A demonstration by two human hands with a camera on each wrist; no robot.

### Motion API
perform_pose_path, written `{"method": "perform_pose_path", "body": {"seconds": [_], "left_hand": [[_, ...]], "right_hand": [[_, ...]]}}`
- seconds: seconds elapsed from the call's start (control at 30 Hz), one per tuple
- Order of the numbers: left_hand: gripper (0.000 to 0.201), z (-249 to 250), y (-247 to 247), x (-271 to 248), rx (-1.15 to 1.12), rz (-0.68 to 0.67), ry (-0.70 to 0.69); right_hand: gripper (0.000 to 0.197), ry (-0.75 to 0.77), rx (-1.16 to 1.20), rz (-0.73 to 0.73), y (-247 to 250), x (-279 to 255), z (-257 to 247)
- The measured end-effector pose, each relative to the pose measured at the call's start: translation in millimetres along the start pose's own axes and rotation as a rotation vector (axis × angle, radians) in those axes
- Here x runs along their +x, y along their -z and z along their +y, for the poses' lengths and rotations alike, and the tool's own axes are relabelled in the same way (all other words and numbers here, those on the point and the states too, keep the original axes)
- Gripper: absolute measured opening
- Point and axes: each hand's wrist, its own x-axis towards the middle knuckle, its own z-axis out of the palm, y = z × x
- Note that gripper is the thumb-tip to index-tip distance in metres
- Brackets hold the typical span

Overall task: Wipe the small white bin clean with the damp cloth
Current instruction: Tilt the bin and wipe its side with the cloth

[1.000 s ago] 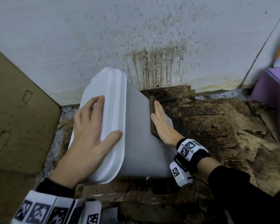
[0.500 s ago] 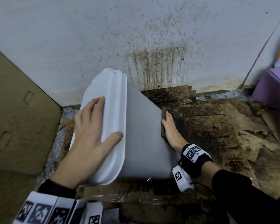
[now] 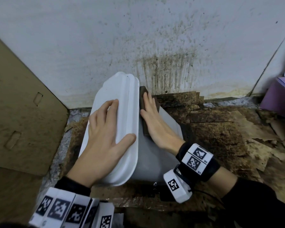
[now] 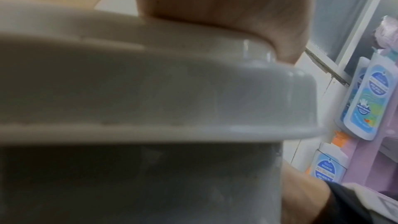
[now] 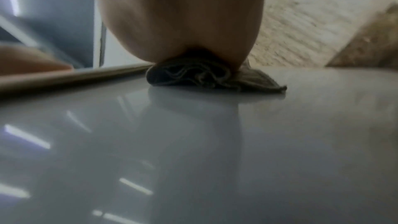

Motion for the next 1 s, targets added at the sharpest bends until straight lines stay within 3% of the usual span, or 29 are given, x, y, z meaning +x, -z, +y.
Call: {"method": "perform_pose_path", "body": {"seconds": [0.23,0.4,0.53,0.8,1.0], "left_hand": [[0.091,1.6,0.6,0.8,-0.01,-0.006,0.017],[0.092,-0.2,0.9,0.3,-0.025,-0.001,0.019],[0.094,4.1,-0.4,1.2,-0.015,0.006,0.009],[0.095,2.1,-2.6,3.3,0.007,0.02,0.005],[0.095,-2.0,-3.8,4.5,0.027,0.037,0.001]], "right_hand": [[0.059,0.083,-0.134,0.063,-2.1,-15.2,45.1],[0.057,-0.126,-0.109,0.127,2.9,-43.9,94.4],[0.055,-0.248,-0.038,0.224,-2.3,-62.7,105.2],[0.056,-0.352,0.094,0.296,-17.9,-53.4,63.4],[0.053,-0.109,0.151,0.228,-43.1,-59.6,0.0]]}}
